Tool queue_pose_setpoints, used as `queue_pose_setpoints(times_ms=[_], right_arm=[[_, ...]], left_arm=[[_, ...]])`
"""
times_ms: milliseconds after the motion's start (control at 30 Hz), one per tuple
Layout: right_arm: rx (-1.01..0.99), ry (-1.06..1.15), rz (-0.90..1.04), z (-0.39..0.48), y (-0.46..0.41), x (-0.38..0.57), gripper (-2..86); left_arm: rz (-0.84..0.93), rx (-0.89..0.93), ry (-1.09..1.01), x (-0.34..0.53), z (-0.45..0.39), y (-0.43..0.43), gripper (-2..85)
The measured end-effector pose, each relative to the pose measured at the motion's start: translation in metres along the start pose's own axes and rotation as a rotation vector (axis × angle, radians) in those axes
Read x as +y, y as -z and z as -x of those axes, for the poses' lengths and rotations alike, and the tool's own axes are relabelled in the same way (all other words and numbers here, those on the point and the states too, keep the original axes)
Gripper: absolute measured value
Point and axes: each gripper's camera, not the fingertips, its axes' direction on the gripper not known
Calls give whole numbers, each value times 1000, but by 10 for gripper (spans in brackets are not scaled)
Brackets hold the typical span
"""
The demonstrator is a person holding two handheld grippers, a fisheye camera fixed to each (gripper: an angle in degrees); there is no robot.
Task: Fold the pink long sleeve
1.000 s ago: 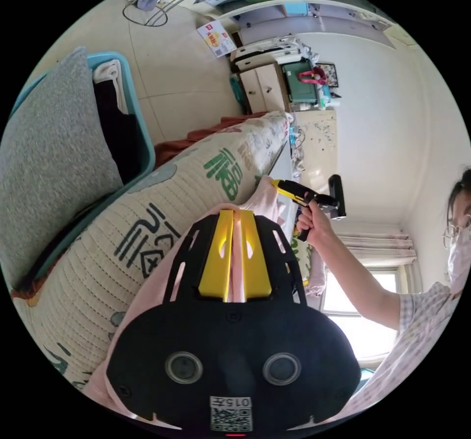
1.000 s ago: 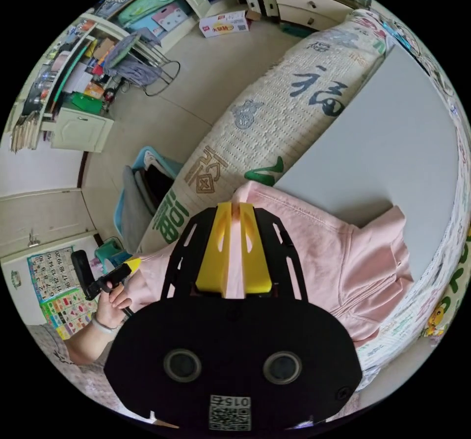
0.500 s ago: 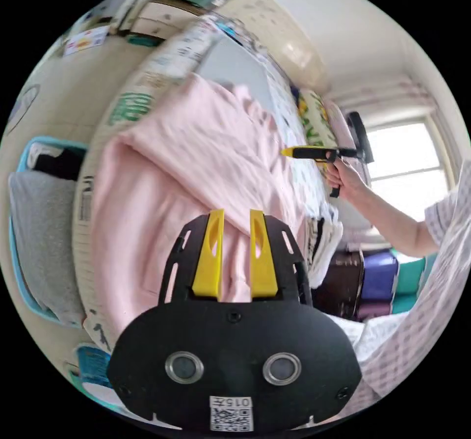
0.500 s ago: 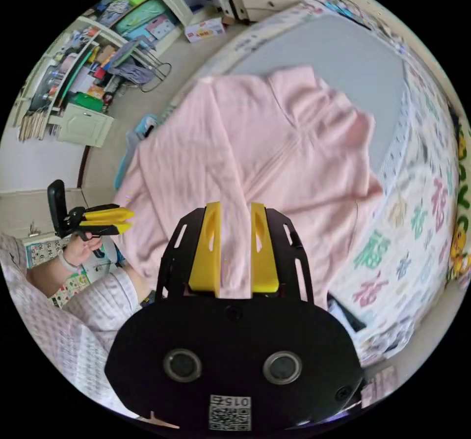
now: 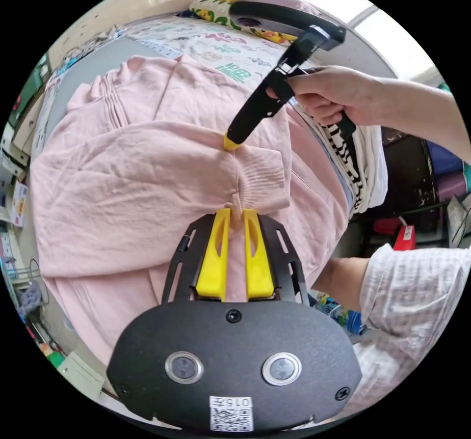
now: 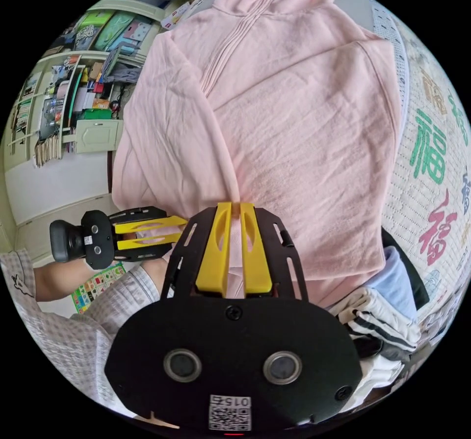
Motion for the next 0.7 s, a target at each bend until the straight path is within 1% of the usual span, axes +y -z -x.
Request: queue_pose_setpoints(times_ms=[133,233,300,333,400,433,500,567,600,633,667,700], right_arm=[[48,17,-15,-15,-1,2,32],[97,30,10,-18,-15,-3,36],[92,43,27,-24,-18,-6,43],[61,68,41,-29,-19,-7,49],[-81,139,68,-41,-16,-10,57],[-173,182,80,-51,-8,-12,61],[-217,192,23,-70,15,-16,64],[-165,153,-136,-97,56,-27,78],[-143,141,-178,-103,66,-31,83],[-89,119,-254,-114,82,-41,97],[-28,85,-308,-125,92,-56,115],[-5,67,-323,-131,96,-66,124]], left_arm=[[3,33,-54,-9,-2,13,15],[97,8,-75,-20,-5,-8,18],[113,17,-65,-27,-1,-14,24],[137,48,-57,-31,6,-15,31],[154,133,-47,-33,22,-11,43],[118,185,-54,-30,38,1,45],[12,174,-40,-24,74,33,47],[-116,65,81,-21,151,83,55],[-147,43,112,-22,172,95,59],[-209,4,161,-26,214,115,75],[-258,-34,194,-35,252,130,99],[-276,-52,205,-42,270,134,110]])
